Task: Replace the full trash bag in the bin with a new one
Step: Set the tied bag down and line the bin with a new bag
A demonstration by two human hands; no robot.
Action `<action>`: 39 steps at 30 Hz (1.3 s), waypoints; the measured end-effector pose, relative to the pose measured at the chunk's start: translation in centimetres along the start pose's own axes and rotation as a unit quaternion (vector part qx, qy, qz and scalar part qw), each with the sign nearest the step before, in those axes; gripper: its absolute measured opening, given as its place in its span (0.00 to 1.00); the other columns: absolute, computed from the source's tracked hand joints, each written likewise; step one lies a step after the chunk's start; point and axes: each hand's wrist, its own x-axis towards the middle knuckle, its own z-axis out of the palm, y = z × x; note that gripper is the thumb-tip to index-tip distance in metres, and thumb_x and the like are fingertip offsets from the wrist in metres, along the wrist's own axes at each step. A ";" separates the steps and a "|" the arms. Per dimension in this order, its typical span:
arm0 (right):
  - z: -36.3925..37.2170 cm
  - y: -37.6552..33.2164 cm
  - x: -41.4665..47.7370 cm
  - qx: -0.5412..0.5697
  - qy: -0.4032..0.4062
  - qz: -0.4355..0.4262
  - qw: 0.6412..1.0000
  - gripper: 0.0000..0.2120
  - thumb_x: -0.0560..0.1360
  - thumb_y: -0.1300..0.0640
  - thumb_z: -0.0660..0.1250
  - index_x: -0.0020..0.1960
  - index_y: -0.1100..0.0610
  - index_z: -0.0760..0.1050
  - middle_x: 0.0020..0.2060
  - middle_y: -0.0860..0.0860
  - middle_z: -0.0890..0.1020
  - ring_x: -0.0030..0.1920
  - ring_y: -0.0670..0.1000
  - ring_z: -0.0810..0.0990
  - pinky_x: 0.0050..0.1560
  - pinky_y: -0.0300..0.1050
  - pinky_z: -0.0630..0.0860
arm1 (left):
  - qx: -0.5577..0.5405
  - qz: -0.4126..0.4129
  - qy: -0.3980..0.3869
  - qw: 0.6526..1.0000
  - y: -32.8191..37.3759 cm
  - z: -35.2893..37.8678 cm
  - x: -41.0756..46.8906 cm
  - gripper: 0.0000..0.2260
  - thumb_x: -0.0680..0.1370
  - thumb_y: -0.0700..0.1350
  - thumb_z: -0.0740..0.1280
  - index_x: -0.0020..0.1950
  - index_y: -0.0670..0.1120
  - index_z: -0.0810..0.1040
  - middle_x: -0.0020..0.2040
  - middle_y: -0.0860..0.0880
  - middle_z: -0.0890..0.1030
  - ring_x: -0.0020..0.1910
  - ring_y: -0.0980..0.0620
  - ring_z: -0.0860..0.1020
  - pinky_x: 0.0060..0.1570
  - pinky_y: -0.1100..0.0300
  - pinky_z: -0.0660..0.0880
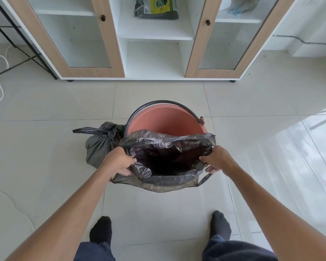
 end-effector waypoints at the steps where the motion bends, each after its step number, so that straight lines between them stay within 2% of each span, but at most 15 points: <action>1: -0.6 0.2 -0.3 -0.029 -0.030 0.008 0.999 0.09 0.75 0.57 0.71 0.42 0.64 0.79 0.31 0.57 0.85 0.32 0.55 0.86 0.38 0.46 0.84 | 0.025 -0.019 -0.040 0.999 0.0 -0.1 -0.4 0.27 0.78 0.47 0.70 0.70 0.34 0.65 0.55 0.38 0.83 0.41 0.46 0.86 0.45 0.55 0.83; 4: -2.2 0.4 -0.7 -0.108 -0.117 0.022 0.987 0.09 0.75 0.55 0.71 0.44 0.61 0.80 0.35 0.55 0.87 0.37 0.54 0.87 0.38 0.44 0.84 | 0.141 -0.042 -0.113 0.983 -0.2 -1.0 -1.0 0.30 0.78 0.56 0.68 0.66 0.33 0.68 0.49 0.41 0.86 0.43 0.47 0.86 0.47 0.54 0.83; 7: -3.7 0.4 -0.4 -0.127 -0.109 0.037 0.985 0.14 0.76 0.49 0.70 0.51 0.61 0.78 0.35 0.52 0.87 0.33 0.51 0.87 0.41 0.45 0.83 | 0.217 0.011 -0.008 0.976 0.3 -2.0 -0.7 0.27 0.76 0.62 0.66 0.52 0.37 0.78 0.38 0.46 0.87 0.34 0.51 0.86 0.44 0.56 0.83; 11: -4.5 -0.5 0.5 -0.023 -0.025 0.028 0.999 0.11 0.77 0.55 0.70 0.44 0.63 0.77 0.24 0.51 0.82 0.26 0.50 0.84 0.29 0.42 0.79 | 0.245 0.118 0.148 0.951 1.2 -2.4 -0.3 0.18 0.76 0.57 0.68 0.45 0.42 0.82 0.33 0.48 0.85 0.32 0.50 0.85 0.41 0.55 0.83; 14: -3.9 -0.6 1.0 -0.082 0.057 -0.003 0.995 0.13 0.78 0.52 0.65 0.45 0.63 0.77 0.25 0.52 0.83 0.27 0.49 0.84 0.34 0.43 0.80 | 0.266 0.205 0.230 0.913 1.6 -1.8 -0.4 0.10 0.76 0.51 0.72 0.51 0.45 0.83 0.41 0.47 0.85 0.43 0.46 0.84 0.41 0.56 0.78; 16: -3.2 -0.4 1.3 -0.099 0.164 -0.045 0.980 0.13 0.76 0.51 0.63 0.50 0.61 0.76 0.29 0.56 0.84 0.32 0.55 0.85 0.42 0.47 0.82 | 0.230 0.246 0.249 0.908 1.9 -1.7 -0.2 0.11 0.76 0.47 0.72 0.58 0.47 0.82 0.47 0.46 0.85 0.48 0.45 0.83 0.46 0.54 0.77; 18: -2.6 -0.2 1.9 -0.078 0.236 -0.082 0.965 0.15 0.75 0.51 0.63 0.55 0.60 0.77 0.36 0.59 0.84 0.38 0.59 0.84 0.44 0.51 0.82 | 0.206 0.280 0.257 0.902 1.8 -1.5 0.5 0.13 0.77 0.44 0.70 0.61 0.48 0.80 0.49 0.45 0.85 0.49 0.44 0.82 0.49 0.52 0.76; 20: -2.1 -0.3 2.4 -0.059 0.256 -0.110 0.959 0.17 0.77 0.49 0.62 0.58 0.59 0.78 0.42 0.60 0.84 0.40 0.60 0.83 0.42 0.52 0.82 | 0.219 0.294 0.263 0.892 1.7 -1.4 1.0 0.14 0.78 0.45 0.69 0.64 0.50 0.78 0.55 0.43 0.81 0.50 0.43 0.81 0.49 0.51 0.76; 22: -1.8 -0.3 2.5 -0.061 0.269 -0.142 0.951 0.17 0.78 0.49 0.61 0.60 0.59 0.77 0.45 0.59 0.84 0.41 0.60 0.83 0.40 0.51 0.81 | 0.247 0.303 0.274 0.879 1.7 -0.9 1.1 0.16 0.78 0.48 0.69 0.66 0.51 0.77 0.55 0.43 0.78 0.47 0.43 0.81 0.44 0.53 0.77; 24: -1.5 0.0 2.5 -0.089 0.297 -0.172 0.935 0.17 0.78 0.51 0.62 0.63 0.58 0.75 0.46 0.59 0.84 0.42 0.60 0.82 0.38 0.50 0.80 | 0.265 0.317 0.284 0.865 1.9 -0.6 1.3 0.13 0.77 0.51 0.71 0.61 0.51 0.81 0.52 0.45 0.78 0.44 0.46 0.82 0.39 0.56 0.76; 28: -1.6 0.0 1.9 -0.142 0.334 -0.239 0.901 0.19 0.77 0.53 0.67 0.65 0.56 0.70 0.52 0.58 0.77 0.40 0.60 0.79 0.32 0.48 0.76 | 0.194 0.329 0.259 0.887 2.0 -0.9 2.5 0.08 0.76 0.54 0.71 0.46 0.50 0.85 0.46 0.50 0.81 0.44 0.50 0.81 0.38 0.58 0.75; 30: -1.6 -0.8 1.9 -0.174 0.321 -0.277 0.889 0.19 0.76 0.53 0.70 0.65 0.54 0.72 0.54 0.57 0.74 0.46 0.58 0.78 0.33 0.48 0.77 | 0.122 0.319 0.242 0.908 2.5 -1.4 2.8 0.10 0.77 0.55 0.69 0.40 0.51 0.82 0.40 0.53 0.81 0.41 0.51 0.80 0.36 0.59 0.74; 32: -1.2 -1.8 2.1 -0.207 0.300 -0.305 0.880 0.16 0.76 0.52 0.71 0.63 0.52 0.76 0.53 0.55 0.73 0.51 0.56 0.75 0.37 0.51 0.79 | 0.060 0.307 0.239 0.919 3.1 -1.7 3.1 0.12 0.77 0.56 0.68 0.38 0.50 0.80 0.37 0.54 0.81 0.38 0.51 0.79 0.36 0.58 0.75; 35: -0.6 -2.8 2.7 -0.217 0.280 -0.310 0.882 0.11 0.76 0.54 0.71 0.58 0.54 0.80 0.49 0.53 0.74 0.50 0.55 0.73 0.43 0.55 0.79 | 0.003 0.295 0.241 0.924 3.5 -1.7 3.4 0.12 0.78 0.55 0.68 0.39 0.48 0.79 0.33 0.52 0.81 0.31 0.52 0.77 0.34 0.60 0.72; 39: -1.1 -3.7 3.8 -0.190 0.280 -0.330 0.881 0.07 0.78 0.55 0.67 0.52 0.54 0.82 0.47 0.53 0.80 0.51 0.57 0.75 0.53 0.53 0.72 | -0.034 0.289 0.276 0.916 4.1 -2.0 4.1 0.12 0.78 0.53 0.68 0.41 0.47 0.79 0.33 0.50 0.82 0.27 0.52 0.75 0.31 0.60 0.70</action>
